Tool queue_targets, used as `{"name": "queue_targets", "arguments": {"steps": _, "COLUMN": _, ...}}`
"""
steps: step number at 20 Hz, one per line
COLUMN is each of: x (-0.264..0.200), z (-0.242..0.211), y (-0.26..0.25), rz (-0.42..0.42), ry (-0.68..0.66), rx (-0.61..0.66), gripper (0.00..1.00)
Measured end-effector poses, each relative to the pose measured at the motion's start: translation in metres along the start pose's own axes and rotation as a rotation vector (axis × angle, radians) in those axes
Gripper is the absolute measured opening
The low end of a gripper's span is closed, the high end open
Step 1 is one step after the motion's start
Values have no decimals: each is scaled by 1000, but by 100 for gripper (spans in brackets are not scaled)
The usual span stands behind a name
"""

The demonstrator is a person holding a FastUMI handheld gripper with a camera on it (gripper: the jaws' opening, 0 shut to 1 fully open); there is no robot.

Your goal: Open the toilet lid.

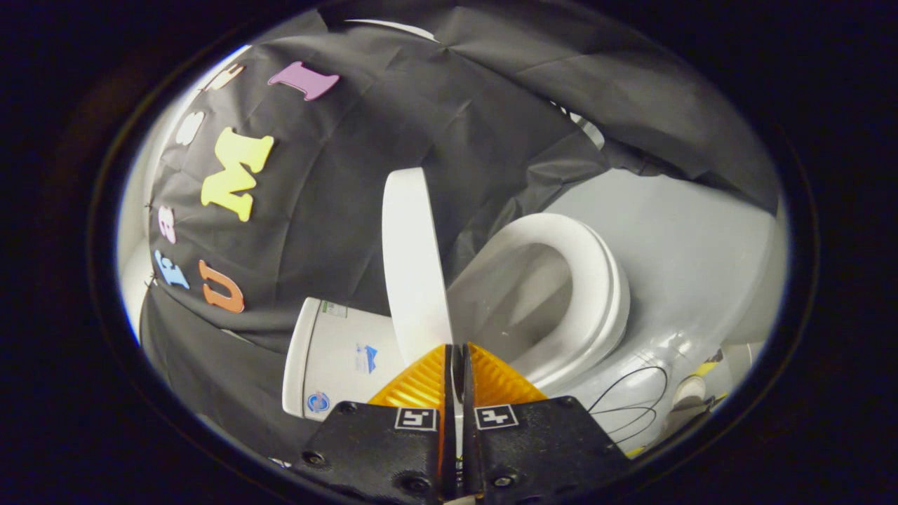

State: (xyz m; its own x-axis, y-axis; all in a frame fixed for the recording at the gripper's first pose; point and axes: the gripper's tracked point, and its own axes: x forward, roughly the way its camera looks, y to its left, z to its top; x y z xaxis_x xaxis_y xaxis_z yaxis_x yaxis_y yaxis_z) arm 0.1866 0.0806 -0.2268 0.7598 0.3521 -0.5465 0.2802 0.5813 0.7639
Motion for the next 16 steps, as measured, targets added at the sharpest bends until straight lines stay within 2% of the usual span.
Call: {"name": "queue_targets", "arguments": {"steps": 16, "x": -5, "z": -19, "y": 61, "rz": -39, "ry": -18, "rx": -170, "gripper": 7}}
